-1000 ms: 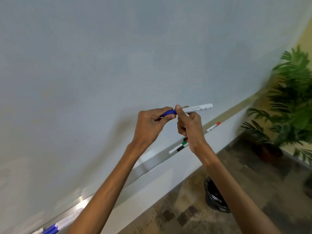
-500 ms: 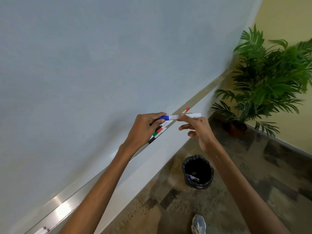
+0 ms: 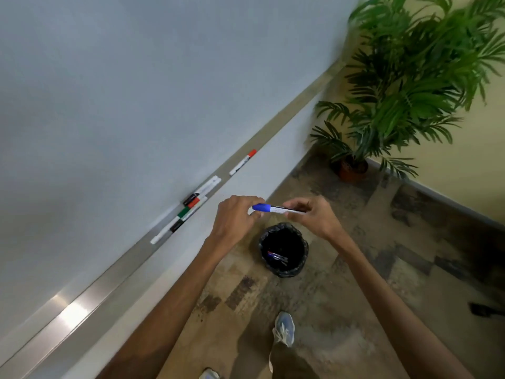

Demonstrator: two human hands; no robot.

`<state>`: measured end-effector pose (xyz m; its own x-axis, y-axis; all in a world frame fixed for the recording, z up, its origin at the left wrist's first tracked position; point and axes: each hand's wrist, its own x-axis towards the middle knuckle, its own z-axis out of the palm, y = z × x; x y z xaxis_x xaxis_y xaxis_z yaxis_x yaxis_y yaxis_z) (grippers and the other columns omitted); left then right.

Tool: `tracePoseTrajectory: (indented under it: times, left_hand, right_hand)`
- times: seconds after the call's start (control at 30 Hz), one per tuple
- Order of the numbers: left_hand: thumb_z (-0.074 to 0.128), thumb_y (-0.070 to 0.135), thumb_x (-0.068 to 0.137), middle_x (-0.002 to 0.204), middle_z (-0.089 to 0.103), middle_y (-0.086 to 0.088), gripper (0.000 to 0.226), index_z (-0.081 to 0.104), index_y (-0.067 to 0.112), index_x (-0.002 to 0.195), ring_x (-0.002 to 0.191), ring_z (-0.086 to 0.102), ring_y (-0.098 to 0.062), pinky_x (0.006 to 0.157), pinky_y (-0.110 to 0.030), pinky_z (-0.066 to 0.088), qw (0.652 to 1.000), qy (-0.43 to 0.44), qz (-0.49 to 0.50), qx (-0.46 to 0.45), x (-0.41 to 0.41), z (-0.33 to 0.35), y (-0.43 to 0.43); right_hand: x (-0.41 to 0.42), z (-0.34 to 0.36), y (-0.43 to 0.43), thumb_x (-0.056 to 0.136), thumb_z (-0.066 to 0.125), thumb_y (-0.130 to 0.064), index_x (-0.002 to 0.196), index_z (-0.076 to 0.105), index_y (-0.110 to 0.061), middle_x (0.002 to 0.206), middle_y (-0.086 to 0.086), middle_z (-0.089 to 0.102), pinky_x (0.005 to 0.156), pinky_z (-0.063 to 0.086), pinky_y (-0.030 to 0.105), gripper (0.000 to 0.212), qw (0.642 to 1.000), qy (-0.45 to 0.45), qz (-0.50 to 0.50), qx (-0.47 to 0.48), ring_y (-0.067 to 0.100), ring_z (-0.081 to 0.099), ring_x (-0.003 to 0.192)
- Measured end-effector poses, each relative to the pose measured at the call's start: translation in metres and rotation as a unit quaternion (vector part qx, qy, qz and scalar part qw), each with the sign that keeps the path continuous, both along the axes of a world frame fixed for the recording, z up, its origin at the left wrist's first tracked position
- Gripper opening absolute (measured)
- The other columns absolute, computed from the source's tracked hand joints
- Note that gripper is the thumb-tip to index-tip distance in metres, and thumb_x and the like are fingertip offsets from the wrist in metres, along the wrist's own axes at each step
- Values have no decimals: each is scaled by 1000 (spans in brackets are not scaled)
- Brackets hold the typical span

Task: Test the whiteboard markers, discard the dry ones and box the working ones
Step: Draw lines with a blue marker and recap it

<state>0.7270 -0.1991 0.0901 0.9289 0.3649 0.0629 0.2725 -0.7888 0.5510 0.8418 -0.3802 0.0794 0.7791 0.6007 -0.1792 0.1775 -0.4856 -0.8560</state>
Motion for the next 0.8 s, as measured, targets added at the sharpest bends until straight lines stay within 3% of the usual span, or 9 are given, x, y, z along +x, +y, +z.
tracePoseTrajectory:
  times: [0.07, 0.23, 0.43, 0.53, 0.63, 0.8]
  left_hand:
    - [71, 22, 86, 96, 76, 5, 22, 75, 29, 106, 88, 66, -23, 74, -31, 44, 1000, 17, 3, 5, 24, -20, -9]
    - [60, 9, 84, 86, 73, -3, 32, 74, 29, 104, 83, 64, -28, 70, -33, 43, 996, 88, -2, 22, 74, -70, -31]
    - [56, 6, 83, 82, 71, -2, 23, 70, 22, 92, 77, 65, -26, 60, -32, 39, 990, 132, 0, 45, 106, -122, -50]
    - [54, 2, 87, 101, 72, -6, 40, 67, 24, 118, 88, 66, -30, 65, -32, 42, 990, 135, 12, 32, 117, -136, -55]
    - [47, -3, 89, 110, 68, -13, 60, 45, 22, 144, 92, 65, -34, 74, -41, 49, 986, 159, 36, 26, 125, -146, -58]
    - [48, 4, 96, 99, 69, -15, 53, 40, 19, 146, 89, 64, -35, 70, -37, 45, 989, 120, 80, -12, 130, -148, -59]
  right_hand:
    - [17, -18, -5, 80, 77, -9, 91, 79, -28, 80, -15, 74, 75, 52, 18, 22, 998, -32, 16, -46, 1, 69, 79]
    - [56, -67, -11, 82, 72, -16, 98, 77, -31, 87, -8, 76, 81, 55, 32, 23, 988, -38, 25, -148, 13, 70, 88]
    - [87, -107, -10, 88, 70, -12, 112, 75, -21, 105, 0, 75, 80, 44, 20, 26, 982, -13, 27, -184, 16, 68, 100]
    - [101, -120, -9, 87, 71, -12, 122, 69, -20, 114, 2, 73, 86, 46, 23, 35, 982, -5, 30, -187, 20, 66, 108]
    - [110, -129, -10, 88, 72, -17, 136, 58, -22, 124, 0, 68, 95, 47, 30, 50, 978, -13, 41, -202, 22, 62, 116]
    - [124, -138, -8, 90, 67, -9, 133, 61, -21, 123, 1, 69, 95, 48, 30, 45, 981, -2, 47, -189, 20, 63, 116]
